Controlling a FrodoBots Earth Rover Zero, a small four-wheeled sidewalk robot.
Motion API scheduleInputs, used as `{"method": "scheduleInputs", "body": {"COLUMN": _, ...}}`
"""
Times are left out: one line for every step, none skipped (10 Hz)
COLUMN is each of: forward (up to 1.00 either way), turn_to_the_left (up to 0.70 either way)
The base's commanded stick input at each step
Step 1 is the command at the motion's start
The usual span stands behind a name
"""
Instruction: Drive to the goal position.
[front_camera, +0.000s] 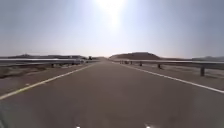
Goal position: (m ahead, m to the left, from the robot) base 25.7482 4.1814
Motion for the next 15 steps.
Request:
{"method": "scheduleInputs", "body": {"forward": 0.7, "turn_to_the_left": 0.0}}
{"method": "scheduleInputs", "body": {"forward": 0.7, "turn_to_the_left": 0.0}}
{"method": "scheduleInputs", "body": {"forward": 0.7, "turn_to_the_left": 0.0}}
{"method": "scheduleInputs", "body": {"forward": 0.7, "turn_to_the_left": 0.0}}
{"method": "scheduleInputs", "body": {"forward": 0.7, "turn_to_the_left": 0.0}}
{"method": "scheduleInputs", "body": {"forward": 0.7, "turn_to_the_left": 0.0}}
{"method": "scheduleInputs", "body": {"forward": 0.7, "turn_to_the_left": 0.0}}
{"method": "scheduleInputs", "body": {"forward": 0.7, "turn_to_the_left": 0.0}}
{"method": "scheduleInputs", "body": {"forward": 0.7, "turn_to_the_left": 0.0}}
{"method": "scheduleInputs", "body": {"forward": 0.7, "turn_to_the_left": 0.0}}
{"method": "scheduleInputs", "body": {"forward": 0.7, "turn_to_the_left": 0.0}}
{"method": "scheduleInputs", "body": {"forward": 0.7, "turn_to_the_left": 0.0}}
{"method": "scheduleInputs", "body": {"forward": 0.7, "turn_to_the_left": 0.0}}
{"method": "scheduleInputs", "body": {"forward": 0.7, "turn_to_the_left": 0.0}}
{"method": "scheduleInputs", "body": {"forward": 0.7, "turn_to_the_left": 0.0}}
